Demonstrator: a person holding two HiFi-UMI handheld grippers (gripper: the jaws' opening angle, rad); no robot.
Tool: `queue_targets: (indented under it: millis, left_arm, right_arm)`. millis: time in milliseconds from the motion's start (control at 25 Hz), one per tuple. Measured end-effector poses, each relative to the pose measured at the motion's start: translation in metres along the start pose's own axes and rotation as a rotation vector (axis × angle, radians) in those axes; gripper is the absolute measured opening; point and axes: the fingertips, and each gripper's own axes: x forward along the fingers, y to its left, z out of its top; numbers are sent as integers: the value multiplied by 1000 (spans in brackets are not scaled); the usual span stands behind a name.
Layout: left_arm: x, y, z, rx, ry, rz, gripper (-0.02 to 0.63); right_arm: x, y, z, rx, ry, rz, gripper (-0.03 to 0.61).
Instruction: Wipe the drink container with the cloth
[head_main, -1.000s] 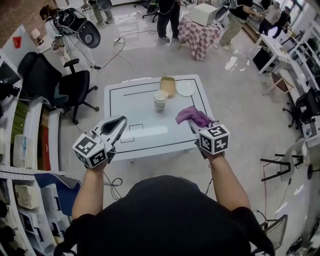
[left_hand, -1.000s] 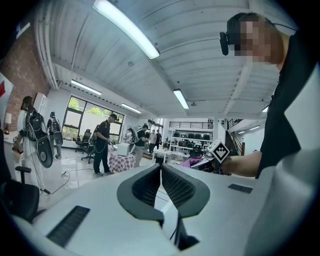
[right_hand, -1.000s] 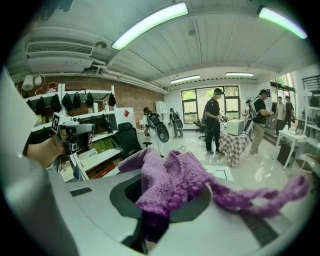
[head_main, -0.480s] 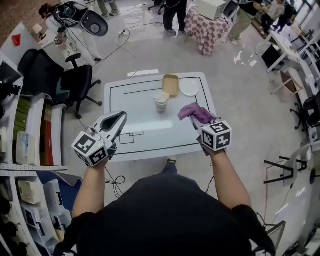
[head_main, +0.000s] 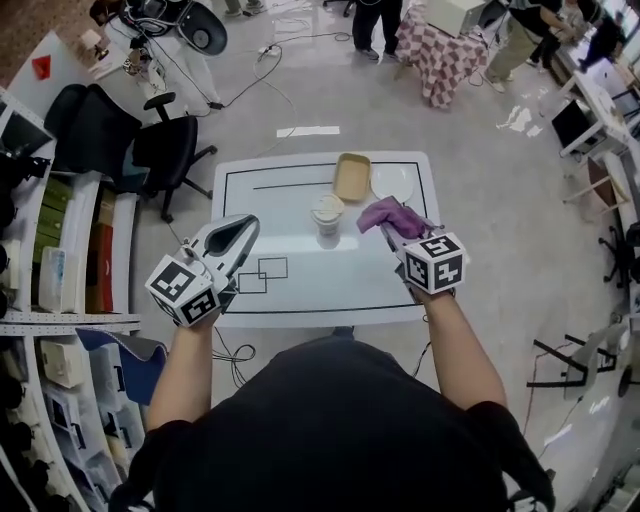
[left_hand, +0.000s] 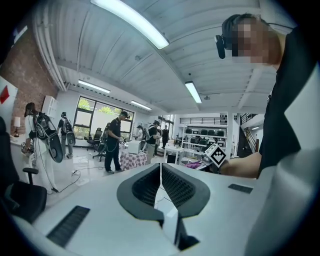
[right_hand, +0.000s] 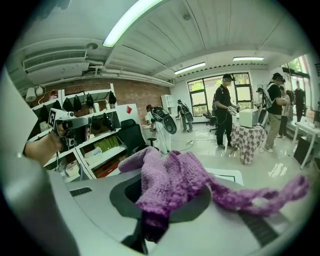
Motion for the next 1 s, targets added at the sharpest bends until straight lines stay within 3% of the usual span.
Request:
queue_targets:
  millis: [360, 760, 920, 1000]
  left_arm:
    - [32, 21, -8, -14, 37, 68, 26]
    - [51, 45, -38, -11, 83, 33, 27]
    - [60, 64, -60, 11, 138, 7, 29]
    - [70, 71, -73, 34, 178, -6, 63]
  right_arm:
    - [47, -23, 17, -31, 12, 100, 78]
    - [77, -26, 23, -34, 28, 95, 78]
    - [90, -23, 22, -22, 39, 79, 78]
    - [95, -23, 22, -15, 44, 73, 78]
